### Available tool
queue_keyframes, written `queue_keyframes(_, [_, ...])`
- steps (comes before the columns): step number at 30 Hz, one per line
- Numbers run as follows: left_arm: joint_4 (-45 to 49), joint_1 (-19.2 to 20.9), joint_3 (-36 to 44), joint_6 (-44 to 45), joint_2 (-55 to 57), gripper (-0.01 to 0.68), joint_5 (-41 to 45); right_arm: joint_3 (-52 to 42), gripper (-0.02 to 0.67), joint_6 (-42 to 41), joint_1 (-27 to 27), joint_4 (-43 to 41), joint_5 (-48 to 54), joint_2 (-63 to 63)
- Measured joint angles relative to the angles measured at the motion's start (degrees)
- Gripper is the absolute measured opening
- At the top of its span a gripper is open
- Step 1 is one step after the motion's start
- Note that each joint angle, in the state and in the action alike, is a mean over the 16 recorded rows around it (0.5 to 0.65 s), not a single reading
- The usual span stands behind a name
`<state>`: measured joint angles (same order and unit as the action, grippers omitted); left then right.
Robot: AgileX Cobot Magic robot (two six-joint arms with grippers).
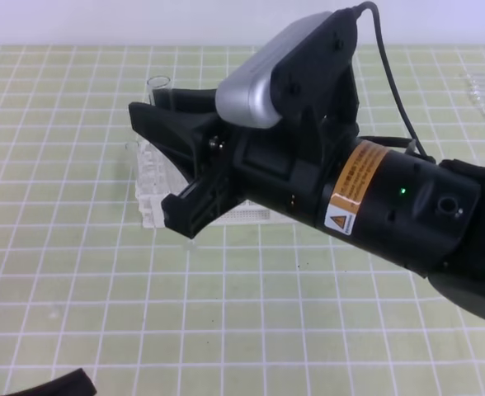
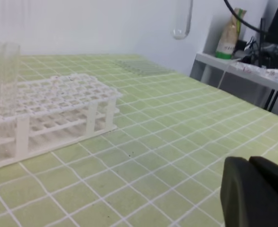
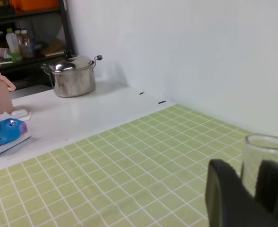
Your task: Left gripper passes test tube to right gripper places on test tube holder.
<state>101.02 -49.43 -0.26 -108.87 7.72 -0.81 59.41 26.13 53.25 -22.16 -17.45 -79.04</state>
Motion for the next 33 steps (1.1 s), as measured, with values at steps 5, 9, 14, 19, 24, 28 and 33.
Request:
queue_keyframes(5, [0.19,0.00,0.94,1.18,0.02,-0.002,0.33,0.00,0.095,-0.05,-0.12,-0.32,0.77,0.02])
queue_keyframes(9, [0.00,0.00,0.82,2.07,0.02,-0.002,0.30,0.00,0.095,-0.10,-0.59,-0.98,1.96,0.28])
queue_keyframes(14, [0.00,0.00,0.82,2.28,0.03,-0.002,0.36,0.00,0.095,-0.17,-2.72,-1.84,4.06,1.48])
queue_keyframes(19, [0.00,0.00,0.82,2.26,0.03,-0.002,0.46,-0.22,0.095,-0.21,-6.89,-2.80,5.75,3.38])
queue_keyframes(24, [0.19,0.01,0.96,2.20,0.07,-0.002,0.56,-1.43,0.095,-0.21,-12.05,-3.22,5.12,4.99])
queue_keyframes(28, [0.28,0.01,1.03,2.15,0.07,-0.002,0.60,-2.83,0.095,-0.21,-15.29,-3.54,0.44,5.13])
queue_keyframes(33, [0.19,0.01,0.96,2.05,0.05,-0.002,0.56,-4.37,0.095,-0.21,-17.52,-3.67,-6.82,3.32])
